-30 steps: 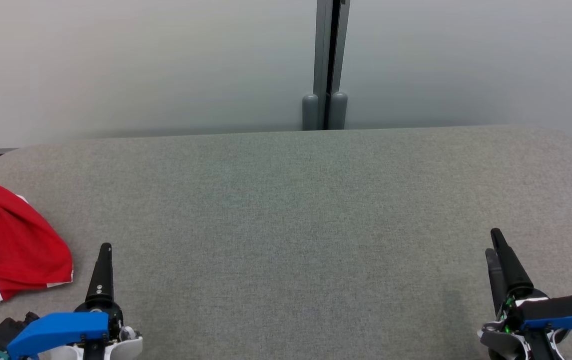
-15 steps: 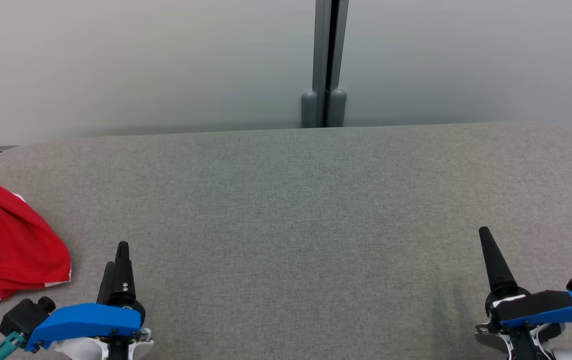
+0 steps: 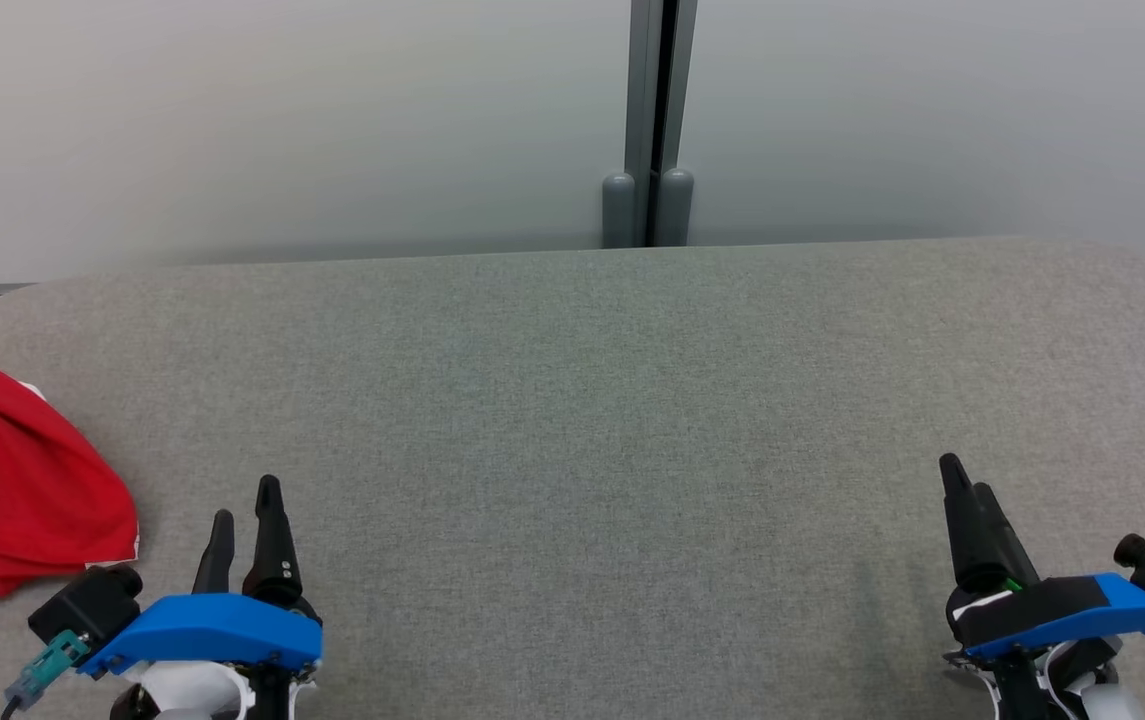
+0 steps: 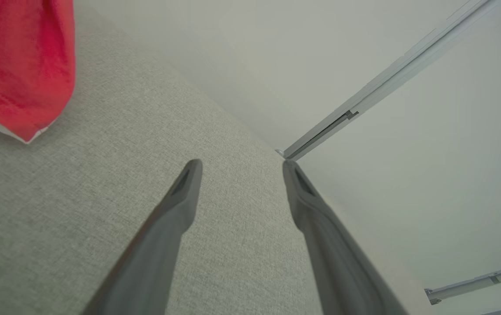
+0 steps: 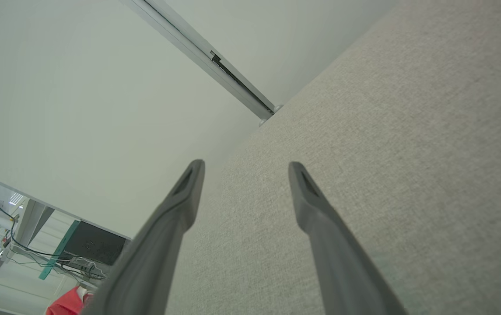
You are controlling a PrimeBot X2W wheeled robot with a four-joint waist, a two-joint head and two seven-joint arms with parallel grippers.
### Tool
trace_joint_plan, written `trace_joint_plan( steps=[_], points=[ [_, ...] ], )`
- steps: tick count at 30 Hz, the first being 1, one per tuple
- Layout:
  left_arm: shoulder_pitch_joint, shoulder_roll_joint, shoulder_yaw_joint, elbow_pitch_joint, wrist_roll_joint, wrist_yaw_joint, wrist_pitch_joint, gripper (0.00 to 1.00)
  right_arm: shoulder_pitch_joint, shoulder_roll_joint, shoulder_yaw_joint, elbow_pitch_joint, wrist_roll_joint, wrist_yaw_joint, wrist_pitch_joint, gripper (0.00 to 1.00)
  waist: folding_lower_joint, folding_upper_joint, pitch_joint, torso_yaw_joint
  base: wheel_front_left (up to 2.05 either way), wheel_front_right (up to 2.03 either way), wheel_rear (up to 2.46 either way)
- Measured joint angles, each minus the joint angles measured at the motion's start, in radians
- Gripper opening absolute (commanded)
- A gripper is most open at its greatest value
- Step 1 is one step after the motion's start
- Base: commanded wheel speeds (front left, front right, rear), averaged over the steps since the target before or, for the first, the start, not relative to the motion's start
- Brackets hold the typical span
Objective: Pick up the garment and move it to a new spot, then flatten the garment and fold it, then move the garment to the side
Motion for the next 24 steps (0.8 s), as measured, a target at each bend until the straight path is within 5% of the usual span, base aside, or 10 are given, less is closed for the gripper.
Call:
trace_joint_plan(
  steps=[24],
  points=[
    [0.005,0.027,-0.087,0.03,0.29,0.08,-0.072,1.0,-0.02,0.004,0.023,0.062,-0.329,0.0,-0.072,1.0,0.0,0.0,0.002,0.002,0.0,0.0,0.0]
  ],
)
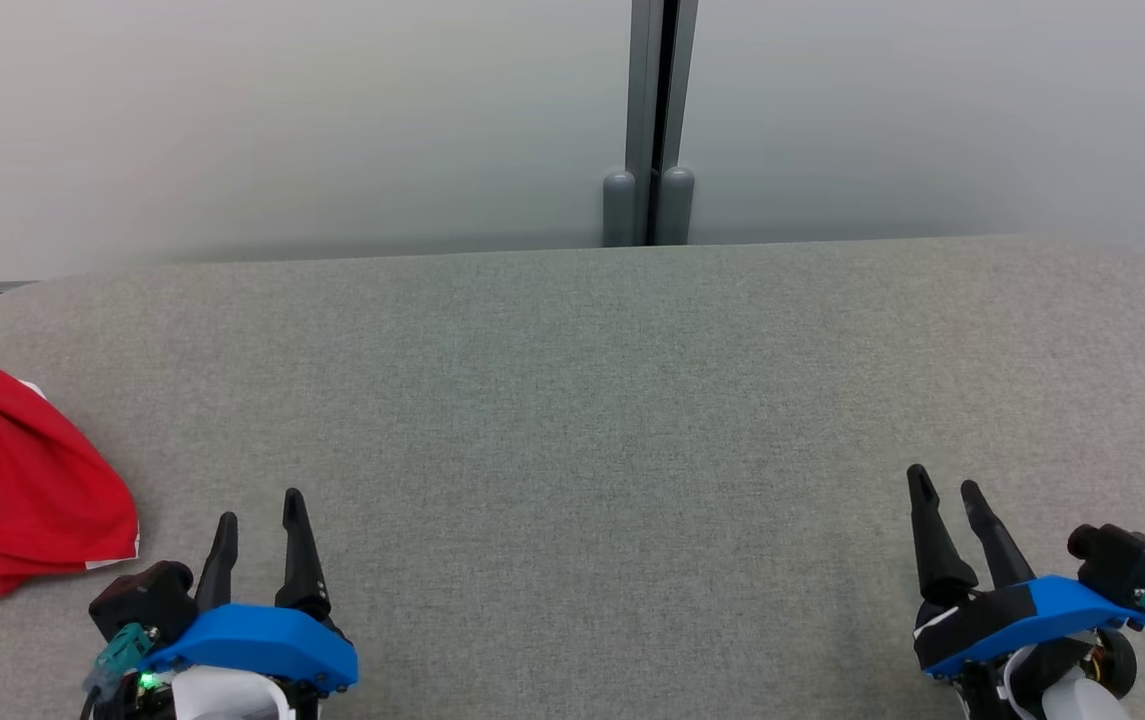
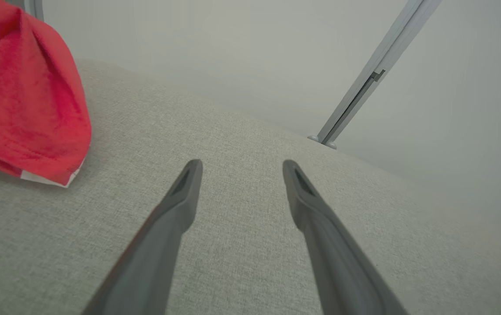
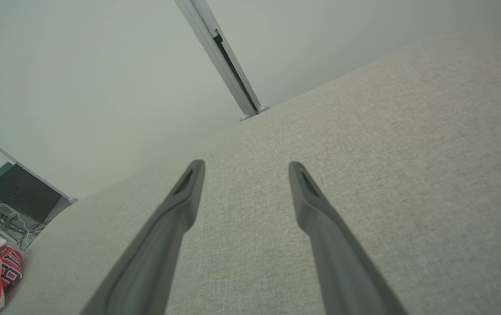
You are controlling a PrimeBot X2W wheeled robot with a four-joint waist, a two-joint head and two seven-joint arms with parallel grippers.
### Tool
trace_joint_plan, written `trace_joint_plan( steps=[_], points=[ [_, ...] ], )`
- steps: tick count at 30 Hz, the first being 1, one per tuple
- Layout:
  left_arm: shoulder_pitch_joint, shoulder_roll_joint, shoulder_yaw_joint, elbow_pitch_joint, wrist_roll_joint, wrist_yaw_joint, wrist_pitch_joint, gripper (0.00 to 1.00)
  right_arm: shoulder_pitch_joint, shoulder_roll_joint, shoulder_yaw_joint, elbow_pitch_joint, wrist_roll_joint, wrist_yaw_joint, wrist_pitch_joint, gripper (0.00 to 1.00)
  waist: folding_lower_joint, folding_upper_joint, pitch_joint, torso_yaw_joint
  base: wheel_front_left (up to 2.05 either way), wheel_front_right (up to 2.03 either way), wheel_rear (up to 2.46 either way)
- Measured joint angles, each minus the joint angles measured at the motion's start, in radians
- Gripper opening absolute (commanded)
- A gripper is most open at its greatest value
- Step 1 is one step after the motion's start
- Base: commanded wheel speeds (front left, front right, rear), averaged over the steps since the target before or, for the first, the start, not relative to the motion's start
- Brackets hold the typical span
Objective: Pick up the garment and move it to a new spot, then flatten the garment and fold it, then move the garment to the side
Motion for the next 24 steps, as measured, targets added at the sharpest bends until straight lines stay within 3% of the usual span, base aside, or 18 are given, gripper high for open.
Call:
trace_joint_plan(
  steps=[24],
  points=[
    [0.009,0.014,-0.067,0.015,0.238,0.061,-0.059,1.0,0.0,0.009,0.004,0.018,-0.283,0.001,-0.059,1.0,0.0,0.0,0.009,0.001,0.0,0.0,0.0]
  ],
)
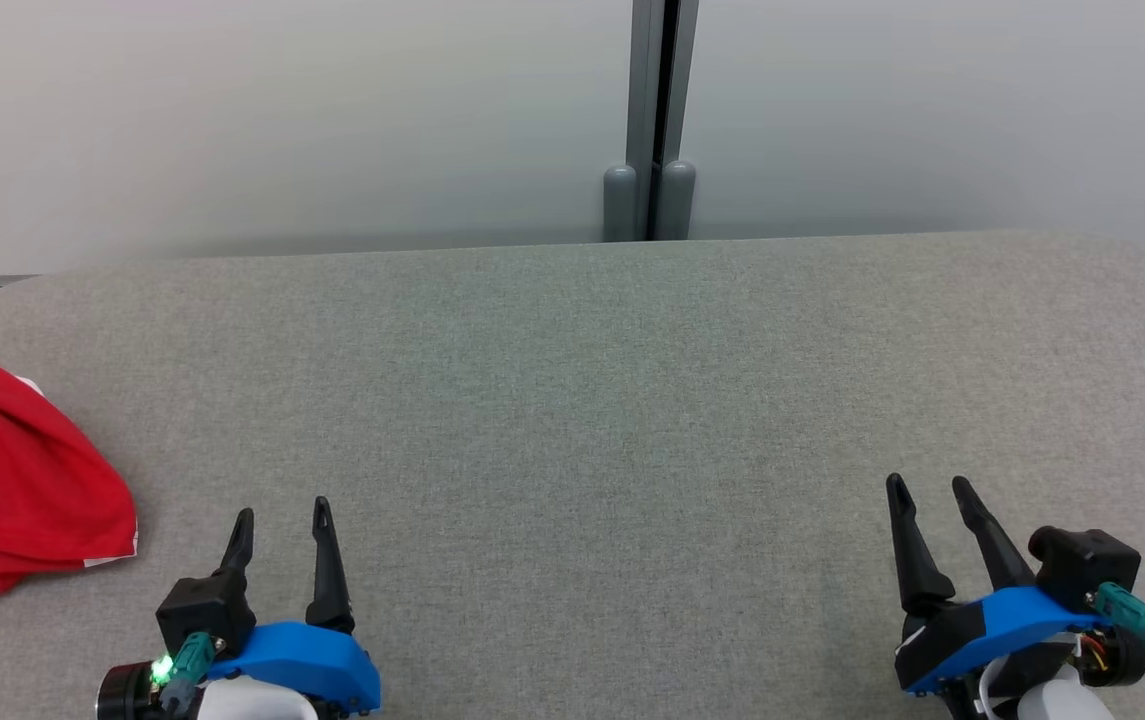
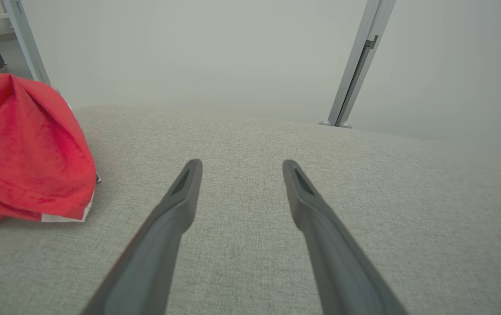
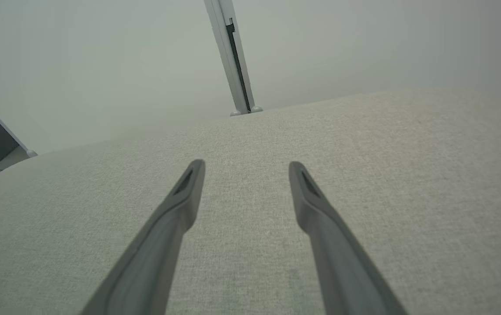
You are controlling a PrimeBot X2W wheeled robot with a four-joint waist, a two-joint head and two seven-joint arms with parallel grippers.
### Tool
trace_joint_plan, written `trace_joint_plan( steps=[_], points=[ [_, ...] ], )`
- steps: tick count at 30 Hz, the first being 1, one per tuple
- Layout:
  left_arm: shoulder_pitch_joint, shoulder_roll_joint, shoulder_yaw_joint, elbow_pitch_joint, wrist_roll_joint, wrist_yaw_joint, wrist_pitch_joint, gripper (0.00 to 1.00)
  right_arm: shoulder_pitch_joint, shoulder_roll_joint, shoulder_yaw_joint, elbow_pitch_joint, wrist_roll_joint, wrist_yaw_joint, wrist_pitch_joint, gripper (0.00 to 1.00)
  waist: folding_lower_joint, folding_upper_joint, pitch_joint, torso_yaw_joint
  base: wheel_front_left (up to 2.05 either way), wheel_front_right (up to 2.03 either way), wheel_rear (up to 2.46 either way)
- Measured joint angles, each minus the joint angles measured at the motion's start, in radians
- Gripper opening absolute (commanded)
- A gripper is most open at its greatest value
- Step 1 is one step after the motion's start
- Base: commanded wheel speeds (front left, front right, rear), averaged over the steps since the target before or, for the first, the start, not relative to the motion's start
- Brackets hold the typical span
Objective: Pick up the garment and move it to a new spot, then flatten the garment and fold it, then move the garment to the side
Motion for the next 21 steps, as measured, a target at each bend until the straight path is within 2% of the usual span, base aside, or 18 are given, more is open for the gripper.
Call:
trace_joint_plan(
  steps=[15,21],
  points=[
    [0.006,-0.002,0.018,0.003,0.104,0.043,-0.028,1.0,0.001,0.011,-0.062,-0.018,-0.142,0.0,-0.03,1.0,0.0,0.0,0.001,0.0,0.0,0.0,0.0],
    [0.009,-0.003,0.018,0.003,0.158,0.043,-0.042,1.0,0.001,0.012,-0.072,-0.016,-0.191,0.0,-0.042,1.0,0.0,0.0,0.004,0.002,0.0,0.0,0.0]
  ],
)
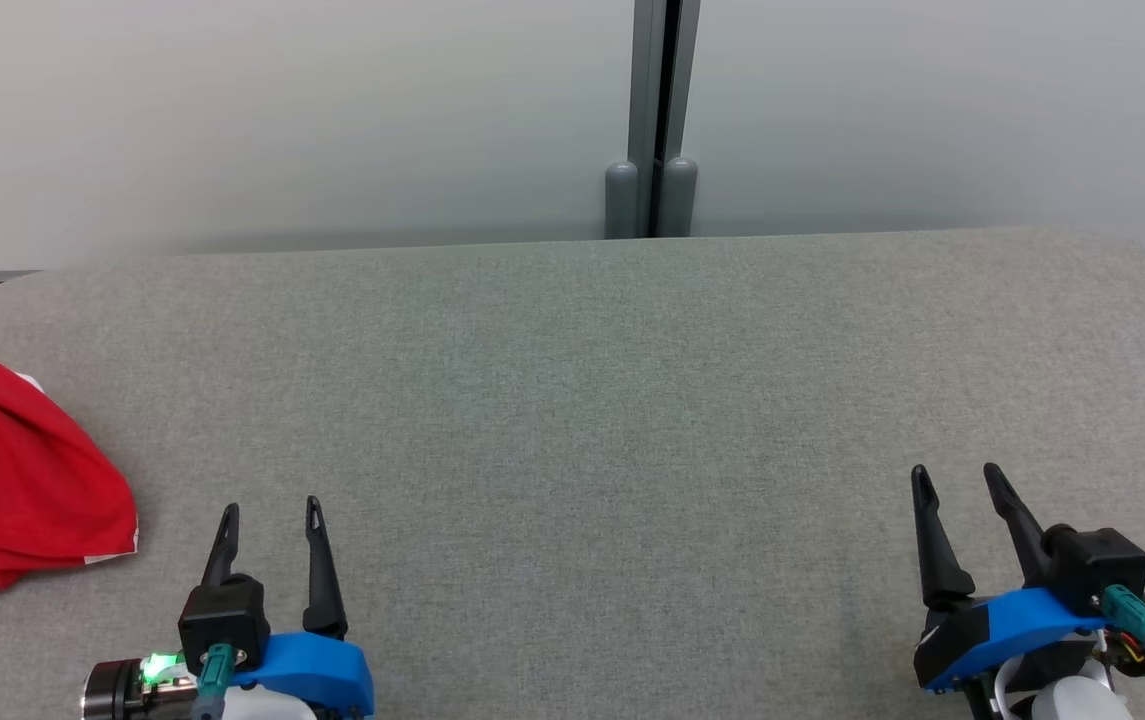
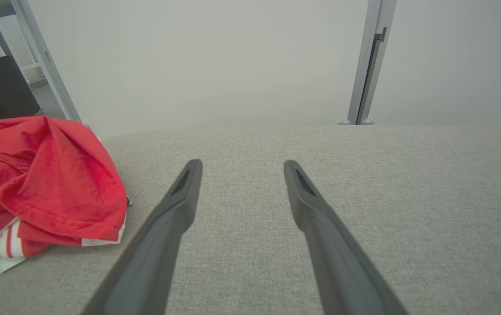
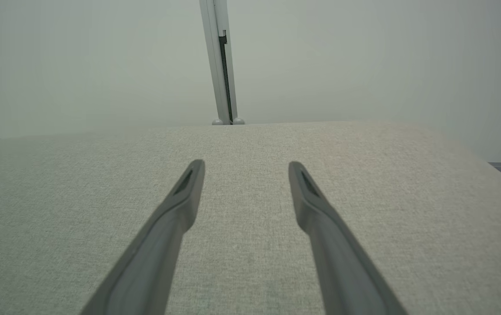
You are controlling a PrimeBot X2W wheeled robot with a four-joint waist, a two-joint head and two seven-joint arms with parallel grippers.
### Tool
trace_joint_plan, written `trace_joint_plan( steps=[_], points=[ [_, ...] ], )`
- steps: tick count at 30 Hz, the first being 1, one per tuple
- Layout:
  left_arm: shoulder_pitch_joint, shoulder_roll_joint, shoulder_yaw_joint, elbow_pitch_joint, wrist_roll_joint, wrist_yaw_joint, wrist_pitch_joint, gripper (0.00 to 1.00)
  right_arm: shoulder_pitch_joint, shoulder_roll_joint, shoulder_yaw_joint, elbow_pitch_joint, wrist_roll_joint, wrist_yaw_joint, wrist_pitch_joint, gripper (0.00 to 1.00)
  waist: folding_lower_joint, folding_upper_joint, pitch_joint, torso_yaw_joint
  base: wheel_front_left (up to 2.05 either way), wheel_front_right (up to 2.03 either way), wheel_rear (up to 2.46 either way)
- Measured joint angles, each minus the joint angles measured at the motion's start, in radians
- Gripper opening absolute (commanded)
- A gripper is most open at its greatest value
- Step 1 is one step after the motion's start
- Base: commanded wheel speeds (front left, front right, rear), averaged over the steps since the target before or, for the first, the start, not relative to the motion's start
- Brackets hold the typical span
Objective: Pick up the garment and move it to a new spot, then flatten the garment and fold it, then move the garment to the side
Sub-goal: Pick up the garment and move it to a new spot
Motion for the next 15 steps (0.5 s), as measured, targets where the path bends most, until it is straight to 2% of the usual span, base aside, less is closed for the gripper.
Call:
trace_joint_plan(
  steps=[8,15],
  points=[
    [-0.006,-0.008,-0.009,0.004,0.066,0.001,-0.013,1.0,0.0,0.0,0.009,0.002,-0.049,0.0,-0.012,1.0,0.0001,0.0,0.015,0.024,0.0,0.0,0.0],
    [-0.011,-0.012,-0.007,0.018,0.107,0.01,-0.024,1.0,-0.003,0.001,0.048,0.005,-0.072,0.0,-0.024,1.0,0.0,0.0,0.021,0.117,0.0,0.0,0.0]
  ],
)
